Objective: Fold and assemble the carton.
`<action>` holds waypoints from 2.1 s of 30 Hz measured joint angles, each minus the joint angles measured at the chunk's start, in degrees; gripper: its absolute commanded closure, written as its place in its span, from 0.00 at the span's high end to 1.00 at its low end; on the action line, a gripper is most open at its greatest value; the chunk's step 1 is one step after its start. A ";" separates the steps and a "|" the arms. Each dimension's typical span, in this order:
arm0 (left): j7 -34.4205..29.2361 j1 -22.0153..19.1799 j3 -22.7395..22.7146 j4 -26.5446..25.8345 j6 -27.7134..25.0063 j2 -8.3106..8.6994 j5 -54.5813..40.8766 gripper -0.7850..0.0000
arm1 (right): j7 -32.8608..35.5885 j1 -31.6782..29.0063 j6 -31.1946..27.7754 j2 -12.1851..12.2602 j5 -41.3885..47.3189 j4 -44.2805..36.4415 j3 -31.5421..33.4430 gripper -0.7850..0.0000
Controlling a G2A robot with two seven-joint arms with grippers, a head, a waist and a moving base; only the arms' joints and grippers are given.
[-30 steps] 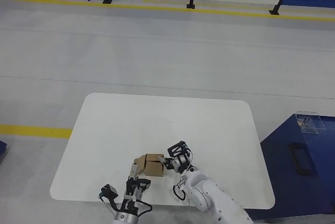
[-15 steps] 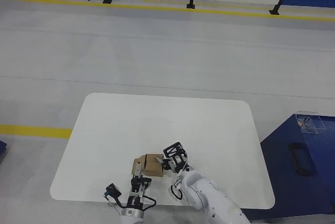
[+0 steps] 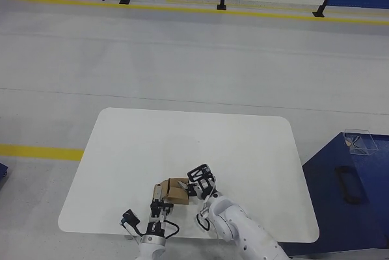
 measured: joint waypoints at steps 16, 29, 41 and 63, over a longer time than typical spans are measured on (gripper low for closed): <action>0.01 -2.90 -1.85 4.36 -0.19 -0.75 -2.69 1.00 | 0.49 0.45 0.26 -1.07 -1.08 0.91 0.21 1.00; 2.53 -3.87 -3.96 5.66 -4.86 -1.26 -2.21 1.00 | 0.56 0.05 0.09 -1.64 -2.43 1.00 0.78 1.00; -2.10 -1.94 -5.16 0.91 -13.44 -1.58 -8.16 1.00 | 0.79 -0.97 -0.35 -1.82 -3.56 0.43 2.02 1.00; -4.43 -4.50 0.58 1.53 -7.30 -3.16 -5.35 1.00 | 5.46 -7.04 -3.25 0.64 -1.88 -7.84 15.67 1.00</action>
